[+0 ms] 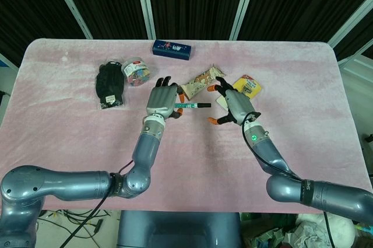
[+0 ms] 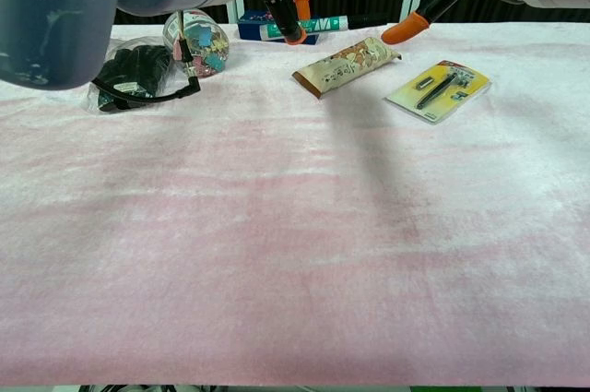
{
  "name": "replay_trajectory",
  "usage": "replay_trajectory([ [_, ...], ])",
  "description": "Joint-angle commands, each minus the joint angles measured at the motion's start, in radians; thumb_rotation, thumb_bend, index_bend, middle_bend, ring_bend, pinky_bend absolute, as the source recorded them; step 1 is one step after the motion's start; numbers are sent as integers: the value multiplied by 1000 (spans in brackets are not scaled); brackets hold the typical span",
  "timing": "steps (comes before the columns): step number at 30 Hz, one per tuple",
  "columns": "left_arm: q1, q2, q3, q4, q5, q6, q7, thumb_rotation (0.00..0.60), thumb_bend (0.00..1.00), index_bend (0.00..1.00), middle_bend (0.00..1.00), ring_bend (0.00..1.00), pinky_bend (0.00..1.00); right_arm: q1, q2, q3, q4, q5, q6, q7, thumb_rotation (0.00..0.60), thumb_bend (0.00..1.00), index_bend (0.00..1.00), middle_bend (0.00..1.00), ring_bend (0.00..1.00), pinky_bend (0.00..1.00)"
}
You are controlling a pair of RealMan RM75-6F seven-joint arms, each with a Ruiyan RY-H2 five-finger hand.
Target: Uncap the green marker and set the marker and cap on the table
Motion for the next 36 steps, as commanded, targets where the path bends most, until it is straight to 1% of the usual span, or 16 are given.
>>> replay_trajectory([
  [1,-1,2,3,-4,1,5,-1,600,511,705,289,0,0,8,-10,-3,5,21,7,-15,600,95,273,0,88,153],
  [8,-8,1,10,-18,2,18,-3,600,512,706,289,0,0,3,-7,12,-7,38,13,-10,600,106,314,0,88,153],
  [14,-15,-9,16,-9,0,18,-6,600,511,707,290,0,0,1,-7,25,1,50,8,2,600,173,385,0,88,154],
  [22,-9,-19,21,9,18,16,-39,600,513,713,296,0,0,7,-32,20,29,65,-4,-7,600,186,405,0,88,154],
  [36,-11,-11,26,-8,21,20,-40,600,516,716,298,0,0,9,-62,31,50,66,21,-18,600,230,477,0,88,154],
])
